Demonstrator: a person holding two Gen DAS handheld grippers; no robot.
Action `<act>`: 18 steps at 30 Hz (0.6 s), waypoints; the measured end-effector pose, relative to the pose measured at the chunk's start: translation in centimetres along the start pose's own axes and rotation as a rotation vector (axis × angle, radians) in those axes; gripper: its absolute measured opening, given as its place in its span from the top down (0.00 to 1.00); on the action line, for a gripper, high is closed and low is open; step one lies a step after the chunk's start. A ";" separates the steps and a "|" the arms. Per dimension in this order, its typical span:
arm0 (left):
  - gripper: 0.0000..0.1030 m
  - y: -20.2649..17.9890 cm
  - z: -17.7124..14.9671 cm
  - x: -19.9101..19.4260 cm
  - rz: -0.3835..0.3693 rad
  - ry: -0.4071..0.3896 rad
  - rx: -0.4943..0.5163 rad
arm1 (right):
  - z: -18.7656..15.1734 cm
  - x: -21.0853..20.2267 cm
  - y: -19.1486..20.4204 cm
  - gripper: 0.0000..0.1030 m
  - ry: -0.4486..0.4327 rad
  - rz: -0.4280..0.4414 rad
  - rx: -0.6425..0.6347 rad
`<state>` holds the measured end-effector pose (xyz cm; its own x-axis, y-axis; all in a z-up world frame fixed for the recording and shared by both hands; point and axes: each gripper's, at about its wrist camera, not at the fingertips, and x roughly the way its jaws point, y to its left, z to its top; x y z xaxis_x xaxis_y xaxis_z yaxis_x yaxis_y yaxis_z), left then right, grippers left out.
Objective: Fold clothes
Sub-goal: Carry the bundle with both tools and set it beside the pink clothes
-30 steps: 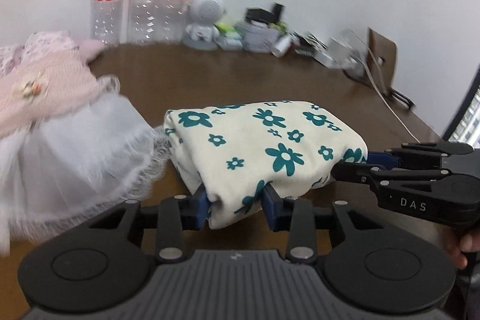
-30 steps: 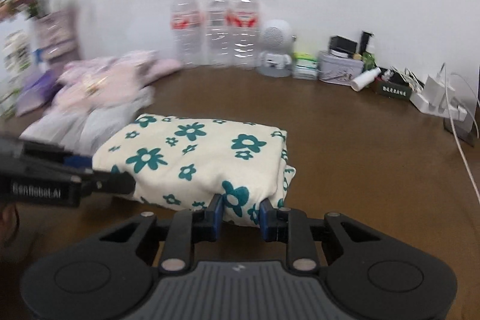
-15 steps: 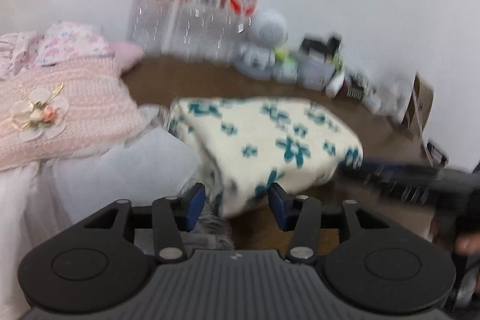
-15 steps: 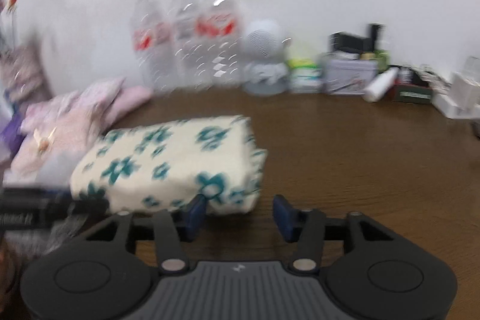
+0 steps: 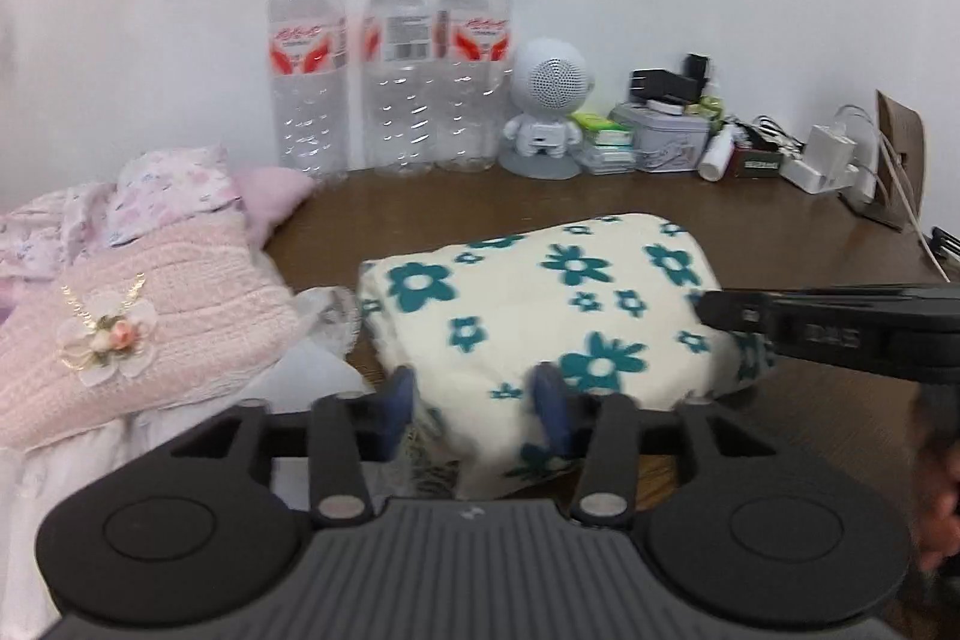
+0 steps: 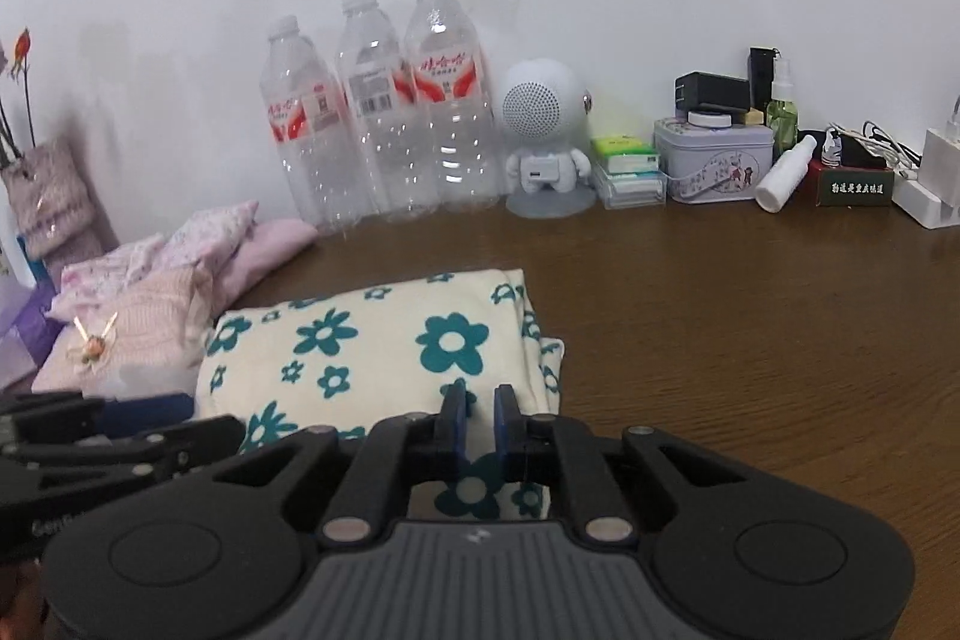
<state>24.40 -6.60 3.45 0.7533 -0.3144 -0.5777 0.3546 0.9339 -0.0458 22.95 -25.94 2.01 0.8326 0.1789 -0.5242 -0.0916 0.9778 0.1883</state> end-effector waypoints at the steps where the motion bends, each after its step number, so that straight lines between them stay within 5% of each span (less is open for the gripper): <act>1: 0.51 0.5 0.1 0.0 -0.019 0.011 -0.031 | 0.3 -0.5 0.0 0.87 -0.009 0.016 0.009; 4: 0.45 1.5 0.0 0.2 -0.029 0.006 -0.051 | 0.3 -1.8 0.1 0.87 -0.072 0.121 0.019; 6: 0.44 1.4 -0.1 0.0 -0.016 0.000 -0.045 | -0.1 -1.0 0.9 0.87 -0.029 0.169 -0.018; 10: 0.41 0.8 0.8 -2.1 -0.004 -0.059 0.007 | 0.2 -1.8 1.6 0.85 -0.043 0.121 -0.094; 11: 0.31 0.7 1.1 -2.7 -0.011 -0.073 0.028 | 0.6 -2.6 1.2 0.81 -0.070 0.112 -0.095; 13: 0.18 0.6 0.8 -3.2 -0.052 -0.066 0.093 | 1.3 -4.0 0.4 0.53 -0.114 0.100 -0.125; 15: 0.16 0.5 0.6 -3.7 -0.093 -0.059 0.159 | 1.3 -5.0 -0.3 0.26 -0.137 0.105 -0.235; 18: 0.22 0.3 0.0 -2.3 -0.072 -0.002 0.167 | 0.5 -5.7 -1.3 0.22 -0.102 0.156 -0.365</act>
<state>22.78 -5.65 4.81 0.7235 -0.3800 -0.5764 0.4947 0.8677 0.0490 18.64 -28.28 5.19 0.8418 0.3341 -0.4240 -0.3935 0.9175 -0.0583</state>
